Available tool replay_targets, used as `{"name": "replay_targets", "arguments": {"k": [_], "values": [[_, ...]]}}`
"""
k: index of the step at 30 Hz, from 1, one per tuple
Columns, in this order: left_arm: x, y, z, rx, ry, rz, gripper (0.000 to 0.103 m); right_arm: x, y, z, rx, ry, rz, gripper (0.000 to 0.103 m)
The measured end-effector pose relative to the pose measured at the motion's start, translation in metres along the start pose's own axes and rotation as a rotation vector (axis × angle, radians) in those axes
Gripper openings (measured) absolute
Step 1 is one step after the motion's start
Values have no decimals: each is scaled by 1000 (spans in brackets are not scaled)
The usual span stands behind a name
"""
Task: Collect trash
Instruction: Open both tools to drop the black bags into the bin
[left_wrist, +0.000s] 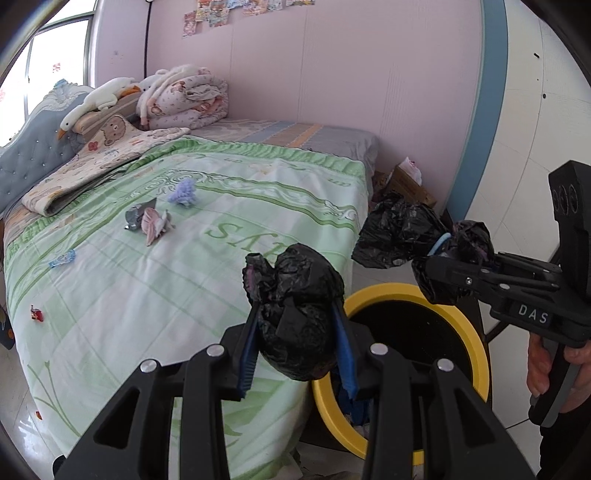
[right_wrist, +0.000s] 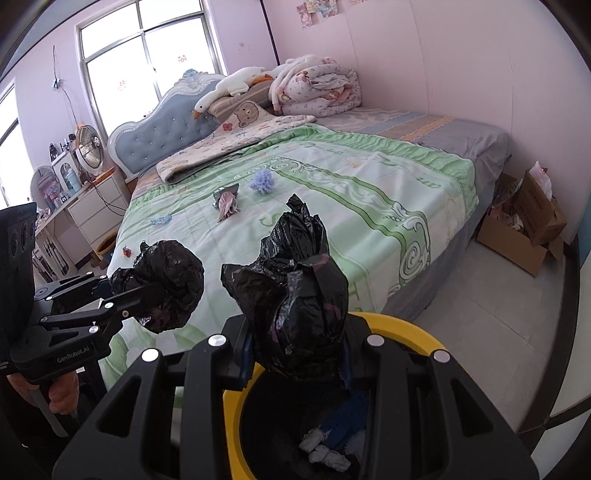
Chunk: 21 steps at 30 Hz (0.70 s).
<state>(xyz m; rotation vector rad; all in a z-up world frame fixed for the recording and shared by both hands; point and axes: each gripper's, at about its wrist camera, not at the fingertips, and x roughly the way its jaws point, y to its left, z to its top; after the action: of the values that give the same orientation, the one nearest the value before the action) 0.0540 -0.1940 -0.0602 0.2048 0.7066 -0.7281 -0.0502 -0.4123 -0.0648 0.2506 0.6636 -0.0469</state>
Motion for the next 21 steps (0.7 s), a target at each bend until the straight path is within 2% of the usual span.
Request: {"name": "replay_targets", "arguments": {"k": [21], "values": [[41,-40,-30,55,136,-61,34,-4,-40,-46,58,87,-35,35]]}}
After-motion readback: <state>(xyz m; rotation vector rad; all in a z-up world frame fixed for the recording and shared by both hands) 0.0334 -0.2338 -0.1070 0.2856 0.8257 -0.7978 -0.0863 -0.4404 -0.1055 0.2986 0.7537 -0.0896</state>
